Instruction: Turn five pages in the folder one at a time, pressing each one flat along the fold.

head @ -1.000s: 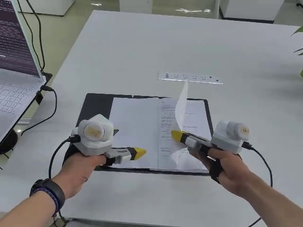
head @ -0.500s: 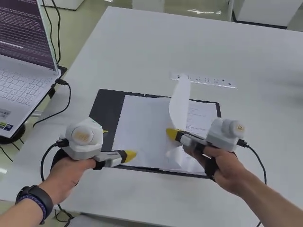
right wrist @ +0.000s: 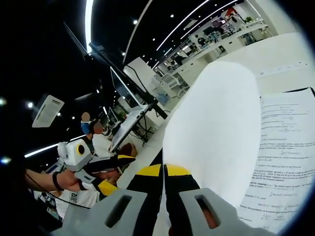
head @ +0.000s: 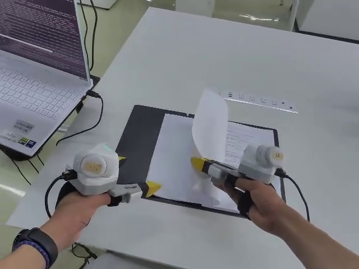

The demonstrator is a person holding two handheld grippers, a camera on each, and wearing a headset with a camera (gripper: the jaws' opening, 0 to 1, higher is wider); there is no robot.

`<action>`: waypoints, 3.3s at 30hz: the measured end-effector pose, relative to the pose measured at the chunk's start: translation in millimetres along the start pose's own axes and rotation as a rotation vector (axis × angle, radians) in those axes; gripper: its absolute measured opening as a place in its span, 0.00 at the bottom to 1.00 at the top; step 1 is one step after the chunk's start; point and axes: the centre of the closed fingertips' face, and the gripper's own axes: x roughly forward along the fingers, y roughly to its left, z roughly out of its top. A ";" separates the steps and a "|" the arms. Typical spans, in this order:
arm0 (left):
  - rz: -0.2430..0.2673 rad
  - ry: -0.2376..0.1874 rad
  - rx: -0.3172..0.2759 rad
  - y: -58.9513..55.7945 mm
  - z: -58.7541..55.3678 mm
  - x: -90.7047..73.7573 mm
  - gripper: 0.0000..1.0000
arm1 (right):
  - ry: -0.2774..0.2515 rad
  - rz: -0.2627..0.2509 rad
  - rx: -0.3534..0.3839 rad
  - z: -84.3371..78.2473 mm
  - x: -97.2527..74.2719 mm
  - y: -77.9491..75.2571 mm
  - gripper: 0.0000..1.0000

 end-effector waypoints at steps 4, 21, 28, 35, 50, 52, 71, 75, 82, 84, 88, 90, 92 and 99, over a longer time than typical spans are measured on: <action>0.009 0.004 -0.014 3.8 -7.4 -7.8 0.72 | 0.028 0.010 -0.006 -8.7 9.1 0.7 0.00; 0.039 -0.009 -0.036 13.1 -14.4 -22.0 0.73 | 0.113 0.037 0.031 -36.1 51.7 5.4 0.00; 0.018 -0.004 -0.041 4.0 -19.4 -20.1 0.73 | 0.132 0.031 0.061 -41.3 65.7 0.9 0.00; 0.014 -0.013 -0.051 2.9 -18.4 -18.7 0.73 | 0.166 0.002 0.074 -53.8 74.6 -9.5 0.00; 0.021 -0.007 -0.052 3.5 -24.9 -22.3 0.73 | 0.215 -0.019 0.069 -75.8 81.2 -10.7 0.21; 0.019 -0.001 -0.043 2.8 -25.4 -22.4 0.73 | 0.212 -0.014 0.074 -75.7 81.0 -8.6 0.23; -0.018 0.019 0.008 -14.0 -19.8 -14.7 0.71 | 0.183 0.021 0.052 -56.1 54.5 8.8 0.45; -0.033 0.021 0.016 -20.6 -16.4 -7.0 0.70 | 0.178 0.012 -0.004 -50.6 34.9 5.4 0.46; -0.061 0.026 0.045 -30.3 -7.6 8.0 0.63 | 0.130 -0.027 -0.040 -35.7 -2.1 -8.7 0.44; -0.066 0.024 0.047 -30.8 -5.0 13.2 0.61 | 0.110 -0.045 -0.044 -28.9 -12.7 -12.5 0.44; -0.076 0.035 0.052 -32.9 -3.5 22.7 0.58 | 0.069 -0.067 -0.038 -17.2 -29.1 -21.0 0.43; -0.080 0.050 0.053 -34.4 -5.5 28.0 0.55 | 0.049 -0.079 -0.031 -12.1 -36.9 -25.2 0.42; -0.085 0.064 0.058 -35.5 -7.9 33.7 0.54 | 0.031 -0.088 -0.027 -9.1 -43.9 -29.2 0.42; -0.104 0.104 0.050 -42.2 -19.1 50.6 0.49 | 0.008 -0.114 -0.003 -13.5 -60.1 -35.5 0.41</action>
